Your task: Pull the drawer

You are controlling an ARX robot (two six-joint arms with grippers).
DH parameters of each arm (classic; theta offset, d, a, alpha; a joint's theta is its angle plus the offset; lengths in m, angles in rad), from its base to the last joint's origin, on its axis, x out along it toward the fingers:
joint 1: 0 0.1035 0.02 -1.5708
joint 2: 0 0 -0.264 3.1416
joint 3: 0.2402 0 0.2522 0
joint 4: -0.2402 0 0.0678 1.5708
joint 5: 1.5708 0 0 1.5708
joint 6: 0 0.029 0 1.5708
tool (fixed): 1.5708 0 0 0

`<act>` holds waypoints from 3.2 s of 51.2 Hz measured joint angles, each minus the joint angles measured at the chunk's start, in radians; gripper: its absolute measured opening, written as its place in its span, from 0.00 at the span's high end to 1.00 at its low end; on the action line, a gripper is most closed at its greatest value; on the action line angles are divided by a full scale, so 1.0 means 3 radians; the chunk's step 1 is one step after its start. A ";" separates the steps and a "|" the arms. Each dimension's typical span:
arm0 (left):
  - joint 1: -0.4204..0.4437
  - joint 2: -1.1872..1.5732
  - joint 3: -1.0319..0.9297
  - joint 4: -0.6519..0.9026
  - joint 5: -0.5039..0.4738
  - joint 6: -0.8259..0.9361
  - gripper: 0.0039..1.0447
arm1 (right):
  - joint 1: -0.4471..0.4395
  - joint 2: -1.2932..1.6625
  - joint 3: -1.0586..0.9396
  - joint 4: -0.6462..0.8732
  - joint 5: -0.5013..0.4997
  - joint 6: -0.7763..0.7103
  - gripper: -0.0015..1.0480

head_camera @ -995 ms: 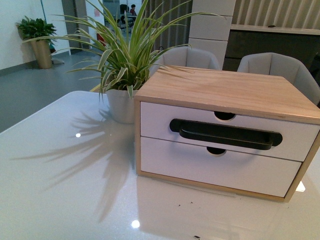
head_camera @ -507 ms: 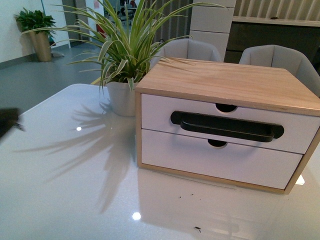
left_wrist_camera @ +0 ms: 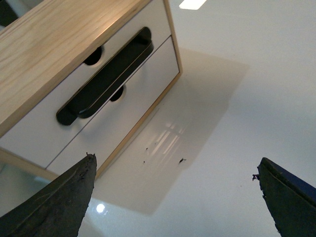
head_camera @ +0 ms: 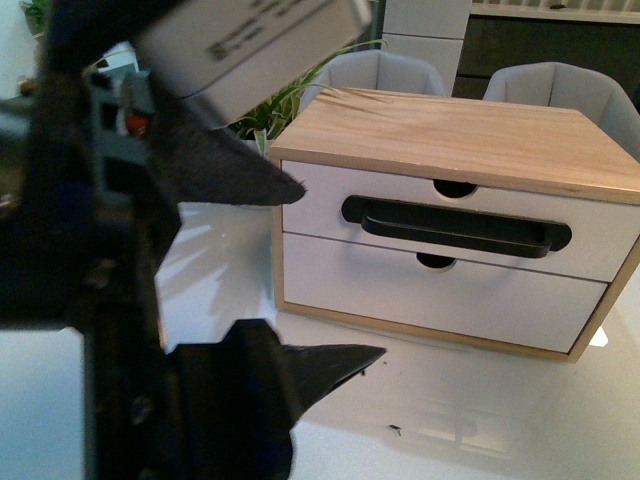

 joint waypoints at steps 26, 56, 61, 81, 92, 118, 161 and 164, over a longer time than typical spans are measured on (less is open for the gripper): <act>-0.0145 0.0856 0.0992 -0.0838 0.0046 0.0851 0.07 | 0.0370 0.0512 0.0406 -0.0487 -0.0083 -0.0847 0.09; -0.0131 0.1640 0.1887 -0.1235 -0.0028 0.1190 0.07 | 0.0462 0.1026 0.0568 -0.0454 -0.0079 -0.1306 0.09; -0.0132 0.1755 0.1990 -0.1236 -0.0036 0.1189 0.07 | 0.0454 0.1133 0.0589 -0.0374 -0.0117 -0.1310 0.09; -0.0139 0.2201 0.2488 -0.1302 -0.0039 0.1137 0.07 | 0.0417 0.1588 0.0740 -0.0023 -0.0203 -0.1291 0.09; -0.0139 0.2340 0.2647 -0.1389 -0.0052 0.1144 0.07 | 0.0429 0.1764 0.0818 0.0093 -0.0214 -0.1250 0.09; -0.0139 0.2658 0.2827 -0.1324 -0.0301 0.1317 0.07 | 0.0528 0.2023 0.0910 0.0323 -0.0184 -0.1152 0.09; -0.0211 0.2004 0.1928 -0.1656 -0.0233 0.2037 0.07 | 0.0668 0.1665 0.0554 -0.0448 -0.0434 -0.1497 0.09; -0.0214 0.1924 0.1813 -0.1644 -0.0209 0.2043 0.07 | 0.0688 0.1591 0.0484 -0.0469 -0.0448 -0.1494 0.09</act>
